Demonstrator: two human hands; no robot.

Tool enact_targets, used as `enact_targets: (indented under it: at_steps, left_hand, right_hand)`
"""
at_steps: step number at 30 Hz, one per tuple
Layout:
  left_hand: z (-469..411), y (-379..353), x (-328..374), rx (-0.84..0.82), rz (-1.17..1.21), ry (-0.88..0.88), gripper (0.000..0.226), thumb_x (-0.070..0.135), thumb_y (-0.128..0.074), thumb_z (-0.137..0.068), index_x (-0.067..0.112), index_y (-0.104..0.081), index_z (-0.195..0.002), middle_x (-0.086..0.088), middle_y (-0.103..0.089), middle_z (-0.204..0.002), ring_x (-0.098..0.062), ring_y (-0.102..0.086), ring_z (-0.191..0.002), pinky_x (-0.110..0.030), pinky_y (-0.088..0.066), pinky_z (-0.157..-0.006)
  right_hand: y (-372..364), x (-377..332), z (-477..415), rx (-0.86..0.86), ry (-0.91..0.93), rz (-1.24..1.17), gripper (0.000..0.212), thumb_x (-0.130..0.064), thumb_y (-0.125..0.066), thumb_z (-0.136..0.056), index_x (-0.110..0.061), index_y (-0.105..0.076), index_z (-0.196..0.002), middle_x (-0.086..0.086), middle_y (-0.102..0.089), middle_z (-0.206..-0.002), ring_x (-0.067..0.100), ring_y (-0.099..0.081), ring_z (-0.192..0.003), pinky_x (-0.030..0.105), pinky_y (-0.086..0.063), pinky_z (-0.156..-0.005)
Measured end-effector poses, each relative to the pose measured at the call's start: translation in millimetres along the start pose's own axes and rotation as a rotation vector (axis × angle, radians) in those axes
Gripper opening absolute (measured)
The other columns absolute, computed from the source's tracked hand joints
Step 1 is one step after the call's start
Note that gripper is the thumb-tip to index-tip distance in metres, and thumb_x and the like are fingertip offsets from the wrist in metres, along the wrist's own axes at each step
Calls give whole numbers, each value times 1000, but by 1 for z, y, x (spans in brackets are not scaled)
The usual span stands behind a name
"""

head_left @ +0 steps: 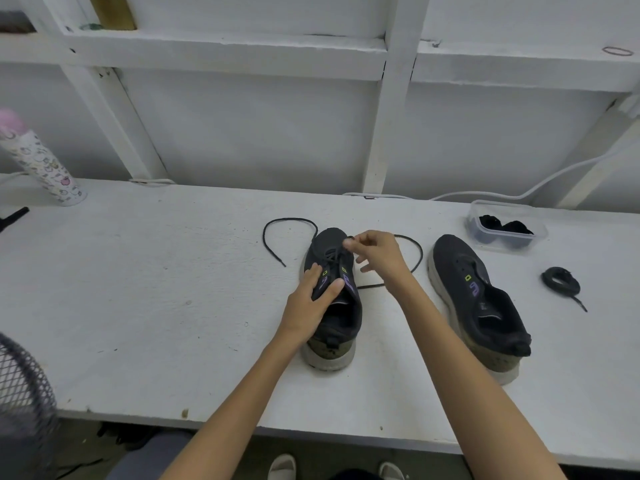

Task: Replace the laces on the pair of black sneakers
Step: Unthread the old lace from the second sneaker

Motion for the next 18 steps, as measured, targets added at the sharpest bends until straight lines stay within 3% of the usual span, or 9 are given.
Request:
enact_targets:
  at_steps: [4,8,10,14,18]
  left_hand:
    - [0,0,0,3,0,-4,68,50,-57,-92,27,-31,-151,6,-27,-159,-11,-28,-144,-25,-24,-113]
    - [1,0,0,1,5,-2,70,49,-57,-92,25,-30,-151,7,-25,-159,-10,-26,-145,-23,-23,-112]
    - [2,0,0,1,9,0,69,49,-57,-92,25,-30,-151,6,-25,-159,-10,-27,-144,-20,-22,-109]
    - [2,0,1,9,3,-10,66,48,-56,-93,26,-32,-151,5,-26,-159,-11,-27,-145,-22,-23,-111]
    - [1,-1,1,-1,7,-3,68,48,-57,-93,26,-30,-151,7,-25,-159,-10,-25,-145,-22,-22,-112]
  right_hand:
    - [-7,3,2,-59,44,175,18,-12,-77,-81,4,-70,-83,9,-68,-73,14,-62,-61,28,-56,-56]
    - [13,-12,-6,77,41,-173,8,-2,-70,-86,-3,-67,-78,7,-65,-70,16,-59,-55,27,-55,-53]
    - [12,-7,-4,39,-9,-243,8,-5,-73,-85,-1,-67,-82,7,-65,-71,16,-60,-56,25,-56,-54]
    - [-5,10,5,-84,-46,-37,20,-8,-81,-77,4,-70,-89,11,-70,-76,16,-66,-63,25,-56,-56]
    - [23,-5,0,167,34,-200,9,-6,-71,-86,0,-69,-80,7,-66,-73,14,-59,-54,29,-57,-54]
Point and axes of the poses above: each hand's wrist, its own z-axis away from the middle knuckle, its own y-axis out of the back of the hand, x = y × z, the point moved 6 cm from there along -z, towards the middle knuckle
